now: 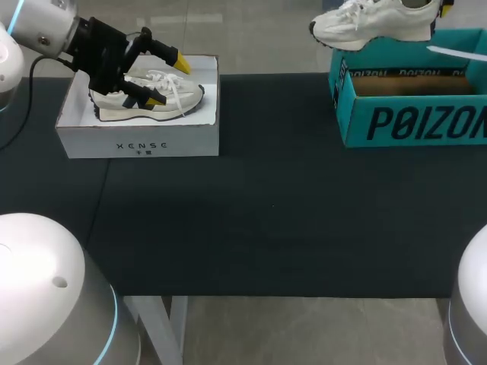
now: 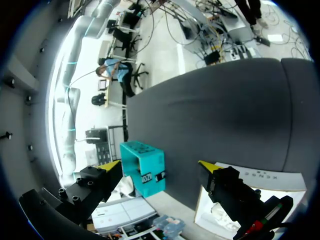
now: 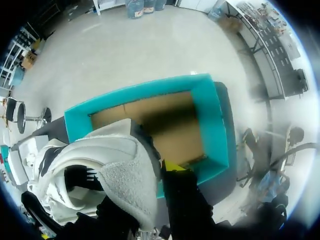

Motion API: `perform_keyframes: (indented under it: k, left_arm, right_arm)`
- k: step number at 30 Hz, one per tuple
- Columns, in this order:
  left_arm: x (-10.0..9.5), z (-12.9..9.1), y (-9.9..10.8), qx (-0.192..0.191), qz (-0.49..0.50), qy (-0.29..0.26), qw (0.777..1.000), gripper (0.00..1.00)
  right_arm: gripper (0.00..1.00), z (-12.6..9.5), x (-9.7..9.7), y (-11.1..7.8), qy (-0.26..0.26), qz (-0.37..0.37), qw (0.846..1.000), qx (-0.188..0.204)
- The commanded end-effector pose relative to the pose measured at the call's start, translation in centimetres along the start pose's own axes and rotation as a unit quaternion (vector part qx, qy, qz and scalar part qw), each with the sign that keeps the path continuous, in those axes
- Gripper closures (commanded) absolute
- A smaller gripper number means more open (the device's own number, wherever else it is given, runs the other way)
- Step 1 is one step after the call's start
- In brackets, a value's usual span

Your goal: Take the shoe out of the shoebox, open the shoe tongue, remove and reinsert the insole, then place the shoe into the shoebox

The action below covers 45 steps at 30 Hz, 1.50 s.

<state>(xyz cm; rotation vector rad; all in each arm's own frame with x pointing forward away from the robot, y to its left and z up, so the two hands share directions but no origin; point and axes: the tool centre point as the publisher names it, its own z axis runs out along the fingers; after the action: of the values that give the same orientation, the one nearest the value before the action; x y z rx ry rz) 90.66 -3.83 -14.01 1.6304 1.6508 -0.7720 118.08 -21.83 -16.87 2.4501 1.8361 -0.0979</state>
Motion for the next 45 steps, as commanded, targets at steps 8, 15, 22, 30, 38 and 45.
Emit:
perform_keyframes:
  k: [8,15,22,30,38,45]
  left_arm:
    - [0.0,0.0,0.1,0.001,0.0,0.002,1.0,0.0]
    - [0.0,0.0,0.1,0.001,0.0,0.002,1.0,0.0]
    - [0.0,0.0,0.1,0.001,0.0,0.002,1.0,0.0]
    - [0.0,0.0,0.1,0.001,0.0,0.002,1.0,0.0]
    - [0.0,0.0,0.1,0.001,0.0,0.002,1.0,0.0]
    - [0.0,0.0,0.1,0.001,0.0,0.002,1.0,0.0]
  right_arm:
    - [1.0,1.7,-4.6,-2.0,0.053,0.035,0.997,-0.044]
    - [1.0,3.2,-5.8,-2.8,0.048,0.055,0.996,-0.059]
    - [1.0,4.7,-7.1,-3.0,0.028,0.105,0.988,-0.112]
    - [1.0,6.9,-8.8,-2.4,-0.007,0.122,0.986,-0.116]
    - [1.0,8.5,-10.1,-2.2,-0.021,0.099,0.991,-0.093]
    - [1.0,10.2,-11.5,-2.7,-0.037,0.092,0.992,-0.074]
